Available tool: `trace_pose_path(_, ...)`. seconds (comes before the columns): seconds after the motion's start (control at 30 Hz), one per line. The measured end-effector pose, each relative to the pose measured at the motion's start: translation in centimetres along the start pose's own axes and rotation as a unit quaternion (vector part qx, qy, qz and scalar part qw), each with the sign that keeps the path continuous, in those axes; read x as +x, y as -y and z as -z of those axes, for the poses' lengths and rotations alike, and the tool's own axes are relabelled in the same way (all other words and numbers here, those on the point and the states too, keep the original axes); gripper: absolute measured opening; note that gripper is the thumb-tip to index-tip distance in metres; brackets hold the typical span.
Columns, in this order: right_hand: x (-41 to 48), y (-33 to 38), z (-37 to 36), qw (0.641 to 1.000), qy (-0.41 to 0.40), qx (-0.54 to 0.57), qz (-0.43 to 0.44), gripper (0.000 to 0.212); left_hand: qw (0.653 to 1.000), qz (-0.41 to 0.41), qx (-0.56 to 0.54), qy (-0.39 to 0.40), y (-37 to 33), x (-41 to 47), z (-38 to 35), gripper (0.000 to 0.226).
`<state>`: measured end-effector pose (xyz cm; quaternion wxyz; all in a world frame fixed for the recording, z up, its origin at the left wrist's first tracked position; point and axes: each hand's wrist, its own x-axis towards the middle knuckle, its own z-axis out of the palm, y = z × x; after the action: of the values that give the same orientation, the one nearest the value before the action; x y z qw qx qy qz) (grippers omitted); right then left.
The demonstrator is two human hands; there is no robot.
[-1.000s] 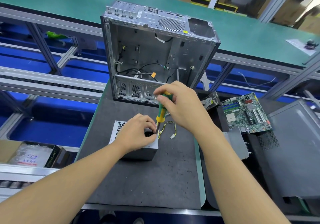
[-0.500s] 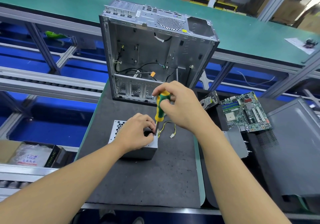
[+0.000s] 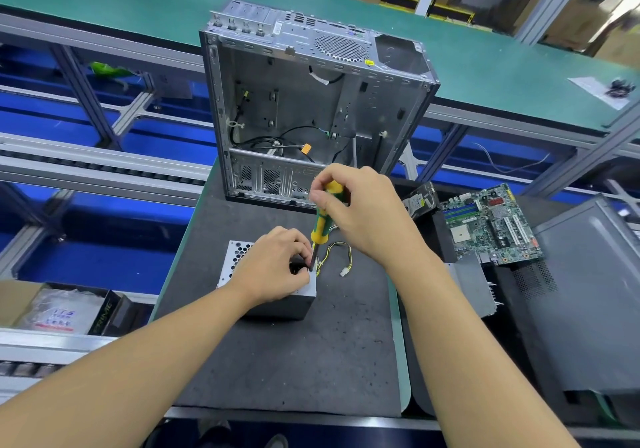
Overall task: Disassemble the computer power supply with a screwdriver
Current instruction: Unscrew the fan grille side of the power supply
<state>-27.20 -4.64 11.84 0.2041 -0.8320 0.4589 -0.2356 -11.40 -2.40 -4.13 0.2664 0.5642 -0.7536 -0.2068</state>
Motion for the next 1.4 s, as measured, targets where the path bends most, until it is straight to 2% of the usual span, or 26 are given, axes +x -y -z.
trace_pose_path(0.13,-0.05,-0.08,-0.02,0.999,-0.004,0.046,-0.019,0.022,1.0,-0.004,-0.003,-0.003,0.14,-0.04,-0.14,0.004)
trace_pose_path(0.3,-0.12,-0.21,-0.14,0.998,-0.002,0.037,-0.053,0.02,1.0,-0.01,-0.003,-0.004,0.16,0.05,-0.19,0.003)
trace_pose_path(0.67,-0.06,0.19,0.51,0.999,0.018,0.005,-0.038,0.032,1.0,-0.006,0.0,0.003,0.19,-0.03,-0.07,0.009)
trace_pose_path(0.93,-0.05,-0.05,-0.12,1.0,0.02,0.011,-0.007,0.005,1.0,-0.003,0.002,0.001,0.3,-0.05,-0.15,0.006)
trace_pose_path(1.1,-0.02,0.01,-0.33,0.999,0.01,0.038,-0.019,0.026,1.0,0.0,-0.002,-0.003,0.54,0.06,-0.44,0.005)
trace_pose_path(1.23,0.1,0.28,-0.27,0.999,0.009,0.023,-0.048,0.023,1.0,0.0,-0.002,-0.002,0.67,-0.02,-0.55,0.002)
trace_pose_path(1.4,0.08,0.51,0.04,0.999,0.007,-0.03,-0.032,0.026,1.0,-0.003,0.004,0.001,0.53,-0.01,-0.43,0.006)
